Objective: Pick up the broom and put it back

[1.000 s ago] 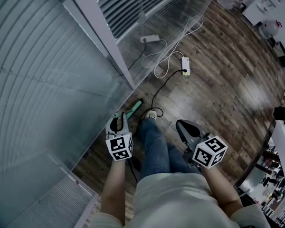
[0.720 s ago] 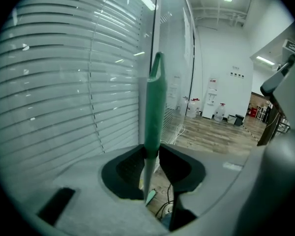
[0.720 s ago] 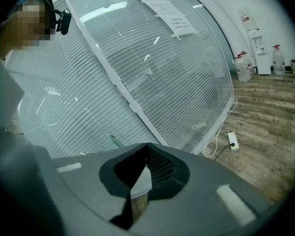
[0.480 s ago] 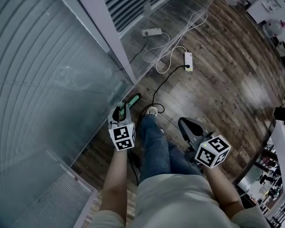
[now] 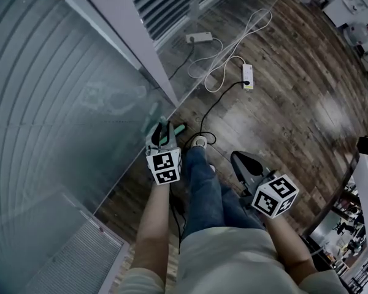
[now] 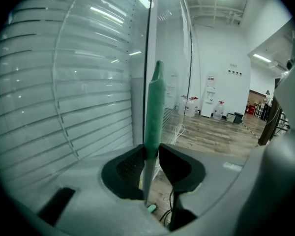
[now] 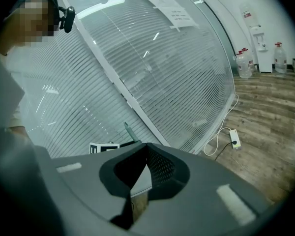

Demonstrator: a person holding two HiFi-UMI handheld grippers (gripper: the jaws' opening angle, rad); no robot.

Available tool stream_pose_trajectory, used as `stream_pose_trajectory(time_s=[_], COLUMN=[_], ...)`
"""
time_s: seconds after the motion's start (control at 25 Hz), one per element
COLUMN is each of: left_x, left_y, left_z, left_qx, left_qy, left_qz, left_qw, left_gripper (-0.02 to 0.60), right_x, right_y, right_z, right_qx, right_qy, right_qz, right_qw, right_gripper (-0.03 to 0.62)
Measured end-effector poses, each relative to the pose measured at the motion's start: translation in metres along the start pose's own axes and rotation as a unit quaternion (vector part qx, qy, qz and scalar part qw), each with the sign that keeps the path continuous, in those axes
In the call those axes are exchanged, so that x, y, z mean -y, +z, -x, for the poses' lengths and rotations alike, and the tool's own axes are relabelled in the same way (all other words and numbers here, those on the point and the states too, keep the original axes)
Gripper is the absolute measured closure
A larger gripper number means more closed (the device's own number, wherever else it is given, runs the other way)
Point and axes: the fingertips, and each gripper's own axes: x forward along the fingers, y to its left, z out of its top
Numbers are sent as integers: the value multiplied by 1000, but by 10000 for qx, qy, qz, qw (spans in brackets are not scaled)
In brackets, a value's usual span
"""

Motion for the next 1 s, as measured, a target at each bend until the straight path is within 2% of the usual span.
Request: stream_pose_trajectory(time_s=[0.36, 1.0], left_x=[-6, -27], left_y=[6, 15], left_z=[-32, -66], left_qx=[-44, -94], left_qy=[14, 526], left_qz=[61, 789], left_qw=[10000, 9955], left_gripper=[483, 474], right_x=[-2, -3], right_y=[-2, 3], right_z=[-17, -30], right_qx=[-71, -93], right_qy=[53, 114], right_qz=[-24, -70], right_qw=[10000, 9999], right_gripper=[588, 588])
